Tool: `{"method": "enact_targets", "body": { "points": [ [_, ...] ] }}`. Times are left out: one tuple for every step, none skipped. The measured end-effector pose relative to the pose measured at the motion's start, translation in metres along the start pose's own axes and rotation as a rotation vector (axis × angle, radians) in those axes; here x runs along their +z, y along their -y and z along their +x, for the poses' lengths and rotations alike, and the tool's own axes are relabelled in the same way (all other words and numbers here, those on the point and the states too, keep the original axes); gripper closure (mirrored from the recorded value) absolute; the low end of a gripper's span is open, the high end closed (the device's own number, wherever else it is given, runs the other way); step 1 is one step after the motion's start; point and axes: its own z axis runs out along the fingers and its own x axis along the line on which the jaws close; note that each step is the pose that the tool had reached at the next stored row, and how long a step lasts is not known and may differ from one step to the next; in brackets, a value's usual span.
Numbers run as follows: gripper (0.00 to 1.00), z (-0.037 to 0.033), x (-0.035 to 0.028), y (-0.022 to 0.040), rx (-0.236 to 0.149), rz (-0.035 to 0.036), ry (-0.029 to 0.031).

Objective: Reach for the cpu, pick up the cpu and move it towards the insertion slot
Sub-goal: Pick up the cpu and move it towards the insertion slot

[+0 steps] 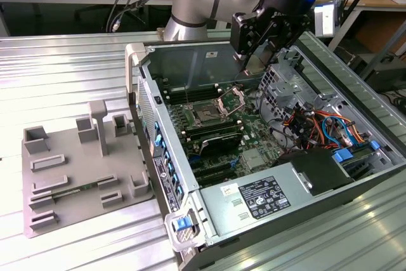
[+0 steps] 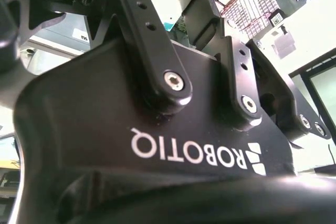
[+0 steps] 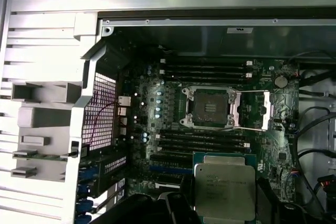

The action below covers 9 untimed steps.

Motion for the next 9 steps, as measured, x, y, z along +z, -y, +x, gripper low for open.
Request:
{"method": "enact_targets", "body": {
  "points": [
    [0.45,-0.0005,0.0000,0.0000,0.000,0.0000,0.0000],
    [0.45,-0.0010,0.0001,0.0001,0.000,0.0000,0.0000],
    [0.45,-0.0015,0.0001,0.0001,0.000,0.0000,0.0000],
    [0.45,-0.0023,0.0002,0.0002,0.000,-0.0001,0.0000],
    [0.45,-0.0028,0.0002,0.0002,0.000,0.0000,0.0000],
    [0.45,-0.0034,0.0002,0.0002,0.000,-0.0001,0.0000],
    [0.45,-0.0041,0.0002,0.0003,0.000,0.0000,0.0000],
    [0.45,-0.0048,0.0003,0.0003,0.000,0.0000,0.0000],
    [0.45,-0.0055,0.0003,0.0004,0.000,0.0000,0.0000]
  ]
}}
